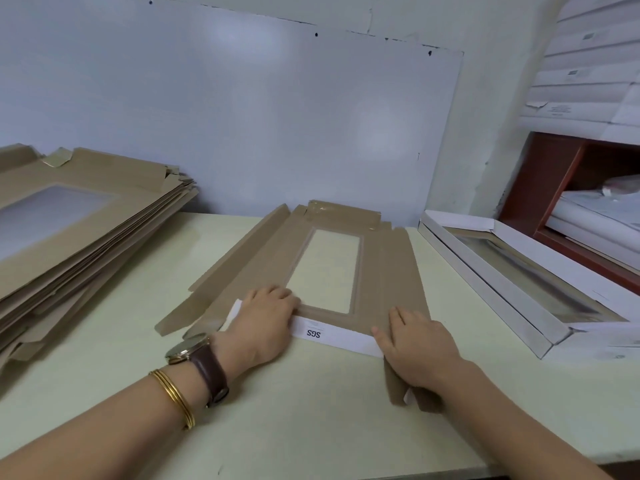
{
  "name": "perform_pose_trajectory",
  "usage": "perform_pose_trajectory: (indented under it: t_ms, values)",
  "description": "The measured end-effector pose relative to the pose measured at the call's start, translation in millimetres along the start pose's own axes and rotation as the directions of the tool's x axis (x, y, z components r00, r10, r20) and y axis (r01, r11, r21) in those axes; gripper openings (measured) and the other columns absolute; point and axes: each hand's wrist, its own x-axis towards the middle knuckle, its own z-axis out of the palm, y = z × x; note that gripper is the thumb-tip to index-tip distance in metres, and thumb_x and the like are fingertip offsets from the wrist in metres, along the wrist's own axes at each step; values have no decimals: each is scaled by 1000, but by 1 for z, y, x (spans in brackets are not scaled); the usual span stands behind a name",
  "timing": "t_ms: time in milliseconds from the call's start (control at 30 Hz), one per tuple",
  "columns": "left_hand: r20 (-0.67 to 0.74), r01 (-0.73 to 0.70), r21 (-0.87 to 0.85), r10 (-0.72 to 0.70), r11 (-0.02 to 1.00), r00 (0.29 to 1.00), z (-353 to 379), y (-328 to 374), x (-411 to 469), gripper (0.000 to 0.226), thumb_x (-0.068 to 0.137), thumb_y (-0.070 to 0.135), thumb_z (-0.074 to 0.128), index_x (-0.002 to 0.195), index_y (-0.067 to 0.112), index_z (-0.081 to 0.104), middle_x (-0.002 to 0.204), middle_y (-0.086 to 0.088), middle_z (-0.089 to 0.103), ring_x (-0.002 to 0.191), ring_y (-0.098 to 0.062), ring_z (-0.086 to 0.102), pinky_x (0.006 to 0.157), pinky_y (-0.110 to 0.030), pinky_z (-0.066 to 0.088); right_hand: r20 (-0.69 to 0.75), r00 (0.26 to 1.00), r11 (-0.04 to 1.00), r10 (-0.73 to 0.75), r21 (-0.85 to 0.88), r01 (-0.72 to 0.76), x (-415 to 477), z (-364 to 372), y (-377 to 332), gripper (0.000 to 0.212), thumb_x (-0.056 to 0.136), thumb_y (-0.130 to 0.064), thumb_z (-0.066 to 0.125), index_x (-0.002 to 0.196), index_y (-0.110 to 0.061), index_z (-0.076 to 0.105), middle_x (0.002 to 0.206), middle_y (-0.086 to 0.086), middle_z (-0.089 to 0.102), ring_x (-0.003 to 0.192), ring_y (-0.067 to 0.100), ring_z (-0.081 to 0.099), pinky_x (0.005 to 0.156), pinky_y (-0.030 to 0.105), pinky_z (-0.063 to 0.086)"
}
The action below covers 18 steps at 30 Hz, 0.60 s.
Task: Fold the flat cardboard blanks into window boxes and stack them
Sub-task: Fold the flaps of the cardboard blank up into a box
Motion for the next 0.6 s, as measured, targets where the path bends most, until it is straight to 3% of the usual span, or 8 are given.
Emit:
perform_pose_trajectory:
  t_ms: [133, 233, 267, 367, 467, 600]
  values:
    - [30, -25, -10, 25, 1000, 999, 4, 30, 3, 26, 93, 21, 35, 105, 23, 58, 114, 8, 58, 115, -19, 47, 94, -33, 24, -73, 997, 996, 38, -73, -44, -13, -7, -34, 56, 101, -51, 23, 121, -10, 55, 122, 6, 57, 114, 23, 50, 86, 31, 38]
    - [82, 28, 1, -28, 1000, 996, 3, 49, 6, 30, 98, 31, 28, 88, 21, 54, 102, 2, 58, 105, -22, 49, 91, -38, 23, -221, 975, 997, 19, -73, -36, -24, -21, -58, 46, 82, -50, 67, 83, -3, 71, 85, 14, 68, 80, 25, 63, 67, 27, 47]
    - [87, 48, 8, -48, 999, 995, 2, 52, 8, 30, 99, 32, 28, 88, 21, 54, 102, 0, 58, 104, -24, 49, 91, -40, 24, -241, 970, 997, 28, -64, -45, -26, -23, -63, 46, 83, -49, 66, 83, -3, 71, 85, 14, 68, 81, 25, 62, 69, 28, 48]
    - [95, 166, -138, -154, 976, 984, -1, 59, 11, 24, 100, 28, 27, 89, 19, 47, 106, -9, 60, 104, -32, 51, 94, -41, 33, -83, 996, 997, 31, -68, -37, -24, -12, -72, 54, 102, -44, 22, 122, -10, 59, 122, 14, 57, 114, 25, 46, 96, 36, 39]
    - [198, 231, -207, -190, 951, 962, -1, 59, 13, 35, 102, 36, 20, 100, 15, 49, 114, -18, 56, 111, -36, 47, 100, -44, 34, 23, 997, 984, -70, -163, 72, -22, -15, -80, 48, 101, -38, 22, 132, -15, 52, 123, 13, 55, 113, 28, 44, 95, 44, 38]
    - [258, 294, -182, -243, 938, 935, 0, 51, 13, 48, 99, 49, 18, 123, 21, 49, 125, -17, 44, 123, -36, 37, 106, -45, 29, 63, 993, 984, -104, -138, 112, -30, -20, -96, 49, 100, -40, 24, 116, -14, 62, 117, 12, 60, 109, 25, 43, 91, 44, 38]
